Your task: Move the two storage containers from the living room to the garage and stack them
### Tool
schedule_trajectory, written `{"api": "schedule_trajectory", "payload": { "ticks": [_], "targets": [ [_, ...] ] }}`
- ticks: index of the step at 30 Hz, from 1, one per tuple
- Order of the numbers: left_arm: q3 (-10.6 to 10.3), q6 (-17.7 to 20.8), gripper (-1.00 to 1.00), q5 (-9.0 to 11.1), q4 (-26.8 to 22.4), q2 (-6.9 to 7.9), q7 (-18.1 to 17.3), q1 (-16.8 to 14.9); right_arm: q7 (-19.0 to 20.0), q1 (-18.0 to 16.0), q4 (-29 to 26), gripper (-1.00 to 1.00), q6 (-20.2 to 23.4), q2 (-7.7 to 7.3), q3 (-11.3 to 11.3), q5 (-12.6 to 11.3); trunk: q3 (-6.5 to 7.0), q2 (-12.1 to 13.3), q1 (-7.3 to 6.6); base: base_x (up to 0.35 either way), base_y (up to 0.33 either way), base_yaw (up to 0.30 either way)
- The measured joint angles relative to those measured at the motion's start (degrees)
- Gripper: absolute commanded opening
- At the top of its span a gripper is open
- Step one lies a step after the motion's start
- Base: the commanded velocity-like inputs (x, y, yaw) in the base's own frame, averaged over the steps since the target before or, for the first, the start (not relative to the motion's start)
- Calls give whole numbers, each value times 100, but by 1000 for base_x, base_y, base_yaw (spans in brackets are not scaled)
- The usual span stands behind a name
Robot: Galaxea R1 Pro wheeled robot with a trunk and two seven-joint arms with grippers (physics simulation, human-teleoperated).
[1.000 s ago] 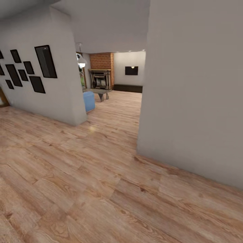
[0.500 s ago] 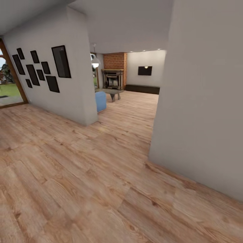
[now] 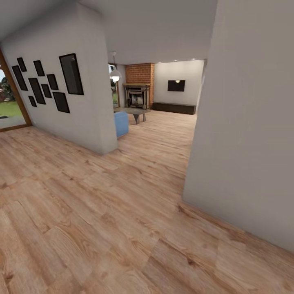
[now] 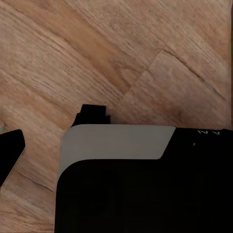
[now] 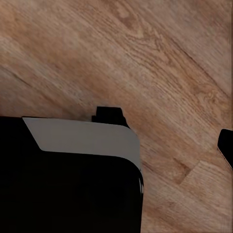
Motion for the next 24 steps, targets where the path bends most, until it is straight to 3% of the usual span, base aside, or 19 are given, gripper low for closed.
{"api": "schedule_trajectory", "payload": {
  "ticks": [24],
  "targets": [
    [0, 2, 100, 0, 0, 5, 0, 0, 0, 0, 0, 100, 0, -5, 0, -6, 0, 0, 0, 322, 0, 0]
  ]
}}
